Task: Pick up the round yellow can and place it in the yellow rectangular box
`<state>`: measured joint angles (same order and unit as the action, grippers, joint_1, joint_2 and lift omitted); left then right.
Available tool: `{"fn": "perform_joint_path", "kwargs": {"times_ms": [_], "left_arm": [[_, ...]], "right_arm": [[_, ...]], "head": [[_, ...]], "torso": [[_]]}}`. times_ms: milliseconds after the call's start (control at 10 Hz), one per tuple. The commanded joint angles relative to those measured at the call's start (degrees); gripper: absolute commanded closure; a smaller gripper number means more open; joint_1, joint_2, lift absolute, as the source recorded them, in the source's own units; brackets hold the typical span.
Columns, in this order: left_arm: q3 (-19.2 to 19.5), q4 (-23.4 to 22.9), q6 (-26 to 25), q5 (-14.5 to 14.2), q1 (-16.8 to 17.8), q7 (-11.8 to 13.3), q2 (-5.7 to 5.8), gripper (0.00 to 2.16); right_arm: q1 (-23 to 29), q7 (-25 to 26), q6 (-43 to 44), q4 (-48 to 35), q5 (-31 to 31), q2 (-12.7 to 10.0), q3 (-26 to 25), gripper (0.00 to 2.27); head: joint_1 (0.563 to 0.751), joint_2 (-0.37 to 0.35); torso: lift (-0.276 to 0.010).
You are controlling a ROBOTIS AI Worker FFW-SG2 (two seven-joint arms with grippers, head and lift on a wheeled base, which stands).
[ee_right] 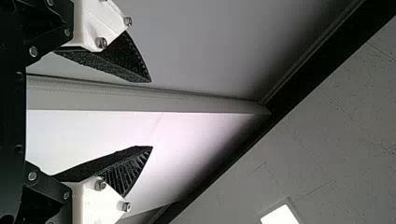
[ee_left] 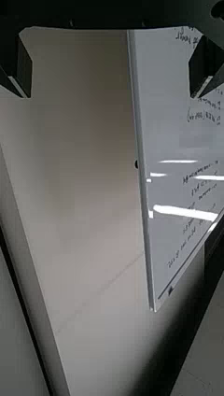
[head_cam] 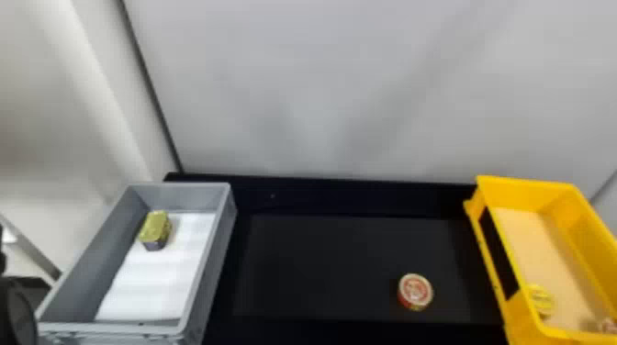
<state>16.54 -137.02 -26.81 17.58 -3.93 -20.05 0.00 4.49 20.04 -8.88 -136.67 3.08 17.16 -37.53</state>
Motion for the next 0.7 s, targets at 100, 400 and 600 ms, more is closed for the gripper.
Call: {"fn": "perform_joint_path", "kwargs": {"times_ms": [100,400,600], "left_arm": [[-0.7,0.0,-1.5,0.0,0.2,0.0,-0.15,0.03],[-1.0,0.0,-1.9,0.0,0.2,-0.2,-0.15,0.03],[-1.2,0.0,-2.0,0.0,0.3,-0.2,-0.15,0.03]], "right_arm": [[0.3,-0.5,0.1,0.0,0.0,-0.2,0.0,0.39],[0.2,-0.5,0.2,0.0,0.0,-0.6,-0.1,0.39],[0.1,-0.5,0.4,0.0,0.0,-0.8,-0.2,0.39]], "head": [[0.694,0.014],[0.694,0.014],[0.694,0.014]], "torso": [[-0.066],[-0.066],[-0.066]]}}
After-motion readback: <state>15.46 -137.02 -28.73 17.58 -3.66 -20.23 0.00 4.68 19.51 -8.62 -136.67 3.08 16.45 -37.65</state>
